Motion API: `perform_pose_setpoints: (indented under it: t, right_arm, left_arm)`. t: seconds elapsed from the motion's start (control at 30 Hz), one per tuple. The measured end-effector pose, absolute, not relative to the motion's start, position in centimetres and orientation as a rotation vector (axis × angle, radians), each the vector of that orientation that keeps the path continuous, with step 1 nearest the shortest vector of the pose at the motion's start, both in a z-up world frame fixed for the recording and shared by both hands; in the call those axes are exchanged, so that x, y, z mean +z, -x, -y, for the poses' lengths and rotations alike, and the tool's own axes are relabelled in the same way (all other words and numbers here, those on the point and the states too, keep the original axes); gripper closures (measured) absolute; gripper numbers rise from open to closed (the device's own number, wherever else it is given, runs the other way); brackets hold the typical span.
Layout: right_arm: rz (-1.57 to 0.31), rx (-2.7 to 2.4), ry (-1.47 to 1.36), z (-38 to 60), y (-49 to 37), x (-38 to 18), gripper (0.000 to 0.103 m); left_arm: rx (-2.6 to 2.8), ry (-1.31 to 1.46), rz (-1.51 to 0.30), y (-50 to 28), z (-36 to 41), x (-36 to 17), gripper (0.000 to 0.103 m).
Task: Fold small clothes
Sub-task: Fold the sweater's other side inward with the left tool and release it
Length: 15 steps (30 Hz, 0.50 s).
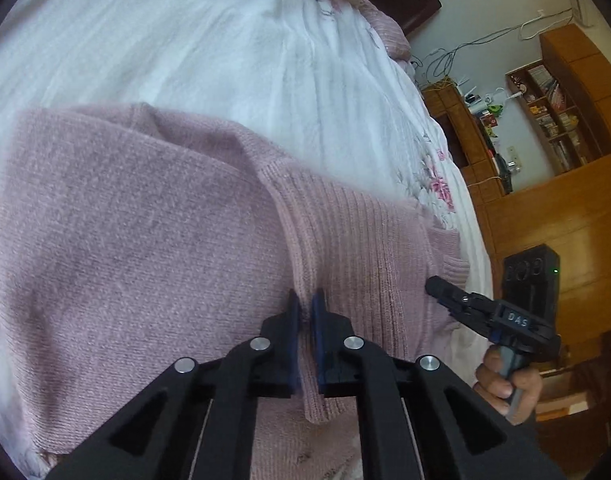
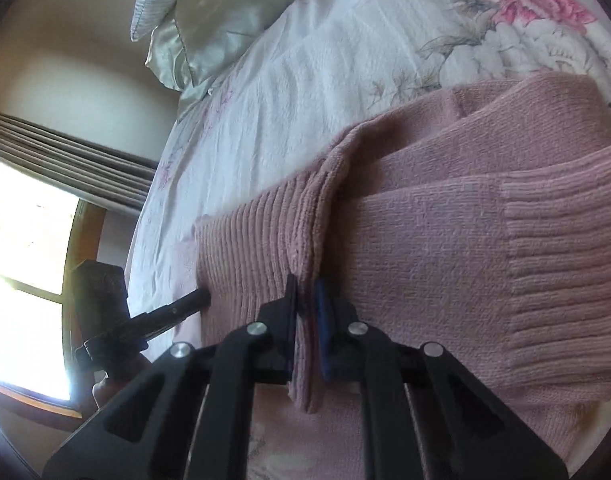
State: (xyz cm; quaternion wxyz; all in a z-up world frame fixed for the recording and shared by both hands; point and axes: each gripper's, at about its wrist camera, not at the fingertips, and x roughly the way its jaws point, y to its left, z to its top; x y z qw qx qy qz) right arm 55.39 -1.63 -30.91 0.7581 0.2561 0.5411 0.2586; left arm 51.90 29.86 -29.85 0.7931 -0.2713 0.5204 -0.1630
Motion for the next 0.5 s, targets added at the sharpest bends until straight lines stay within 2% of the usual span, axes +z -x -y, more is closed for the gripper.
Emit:
perform_pose_setpoints:
  t: [0.1,0.2,0.37,0.43,0.5]
  right_arm:
    - [-1.21,0.531,-0.523,1.7,-55.5,-33.0,0.095]
    - [-1.19,0.561,-0.525,1.8,-55.3,-32.0,0.088]
    - [-1.035,0.544,-0.526,2.5,-56.3,-27.6,0.087]
    - [-1.053,0.588,-0.558,1.6,-57.4,-27.8,0.087]
    - [-1.107,0.596,-0.553,0.2,-58.9,-29.3,0.087]
  left_arm:
    - [-0.336,0.585,-1.104,-51.7,-30.7,-30.8,0.098]
    - [-0.379,0.577,-1.108,-51.3,-30.9,-30.7,0.095]
    - [-0.36,0.637,-0.953,-51.0,-33.8,-26.3,0.077]
    - [-0.472,0.713,-0.916,-52.1,-33.8,-25.4,0.07]
    - [-0.557,0.727,-0.95,-53.9,-32.5,-26.1,0.07]
